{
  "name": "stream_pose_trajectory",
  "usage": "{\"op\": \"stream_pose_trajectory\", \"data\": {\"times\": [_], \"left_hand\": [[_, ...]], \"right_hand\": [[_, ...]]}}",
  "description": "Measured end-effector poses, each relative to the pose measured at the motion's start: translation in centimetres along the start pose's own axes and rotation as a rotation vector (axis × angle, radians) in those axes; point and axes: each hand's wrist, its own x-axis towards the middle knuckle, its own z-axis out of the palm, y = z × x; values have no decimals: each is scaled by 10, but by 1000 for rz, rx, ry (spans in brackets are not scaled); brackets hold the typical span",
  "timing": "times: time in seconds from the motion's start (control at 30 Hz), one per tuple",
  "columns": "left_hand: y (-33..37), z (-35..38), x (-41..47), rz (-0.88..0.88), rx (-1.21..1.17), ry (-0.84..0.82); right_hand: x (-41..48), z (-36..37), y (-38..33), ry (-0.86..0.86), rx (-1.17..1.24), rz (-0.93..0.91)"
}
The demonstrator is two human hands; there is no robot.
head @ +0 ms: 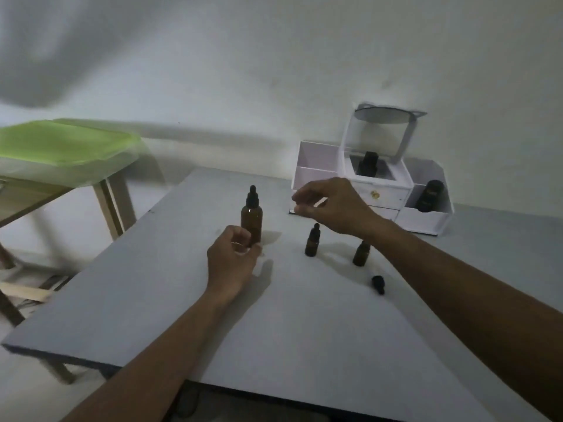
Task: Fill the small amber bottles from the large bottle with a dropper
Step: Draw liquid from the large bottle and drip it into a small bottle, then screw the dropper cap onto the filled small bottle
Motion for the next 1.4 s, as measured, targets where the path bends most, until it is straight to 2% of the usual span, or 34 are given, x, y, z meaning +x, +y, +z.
{"op": "stream_pose_trajectory", "data": {"times": [0.13, 0.27, 0.4, 0.5, 0.6, 0.77, 0.87, 0.97, 1.07, 1.4], "left_hand": [[13, 17, -26, 13, -17, -196], [28, 48, -46, 54, 29, -354], [38, 82, -58, 60, -27, -436], [45, 103, -60, 76, -44, -454], [49, 119, -56, 65, -62, -456], [60, 145, -45, 46, -82, -415], [66, 158, -39, 47, -34, -396], [65, 166, -35, 82, 0, -384], [63, 168, -34, 88, 3, -384], [61, 173, -32, 199, 68, -367]], "right_hand": [[-48, -42, 35, -209, -141, 154], [-97, -57, 66, -362, -331, 232], [-132, -46, 82, -506, -471, 200], [-144, -37, 89, -518, -497, 125], [-145, -40, 93, -417, -428, 117], [-131, -48, 98, 228, 30, 167], [-117, -49, 96, 420, 210, 248], [-109, -45, 99, 430, 311, 245], [-104, -38, 105, 413, 313, 249], [-95, -11, 116, 367, 116, 222]]}}
